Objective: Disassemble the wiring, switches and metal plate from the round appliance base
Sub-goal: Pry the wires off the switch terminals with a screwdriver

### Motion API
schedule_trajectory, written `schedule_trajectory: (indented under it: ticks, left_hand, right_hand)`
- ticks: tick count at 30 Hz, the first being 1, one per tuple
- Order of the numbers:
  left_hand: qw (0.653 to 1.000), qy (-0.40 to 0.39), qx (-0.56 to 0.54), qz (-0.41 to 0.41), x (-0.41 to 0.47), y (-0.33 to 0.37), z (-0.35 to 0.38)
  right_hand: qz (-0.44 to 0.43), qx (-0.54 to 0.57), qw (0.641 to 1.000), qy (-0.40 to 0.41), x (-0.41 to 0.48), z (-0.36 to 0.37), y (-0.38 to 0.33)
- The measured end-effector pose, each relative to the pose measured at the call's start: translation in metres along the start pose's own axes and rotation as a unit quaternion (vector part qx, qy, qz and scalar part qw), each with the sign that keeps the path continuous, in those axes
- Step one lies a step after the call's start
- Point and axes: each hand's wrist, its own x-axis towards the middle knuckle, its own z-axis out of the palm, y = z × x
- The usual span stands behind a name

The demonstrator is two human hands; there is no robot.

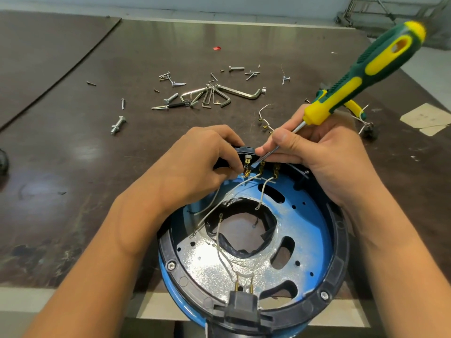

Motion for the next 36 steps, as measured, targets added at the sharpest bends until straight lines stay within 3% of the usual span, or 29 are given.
schedule_trajectory:
  ticks: [14, 19, 27, 36]
  left_hand:
    - [0.995, 0.053, 0.035, -0.083, -0.002, -0.001, -0.004]
    - [0.996, 0.030, 0.055, -0.071, -0.004, -0.002, -0.006]
    - [0.996, 0.028, 0.057, -0.061, -0.006, -0.003, -0.003]
    - [0.997, 0.034, 0.047, -0.056, -0.005, -0.005, -0.001]
  right_hand:
    - [-0.065, -0.062, 0.995, -0.036, -0.001, 0.004, -0.007]
    - [-0.113, -0.152, 0.979, -0.079, -0.001, 0.004, -0.011]
    - [-0.079, -0.178, 0.977, -0.092, -0.002, 0.005, -0.013]
    - [-0.113, -0.216, 0.963, -0.119, -0.002, 0.012, -0.014]
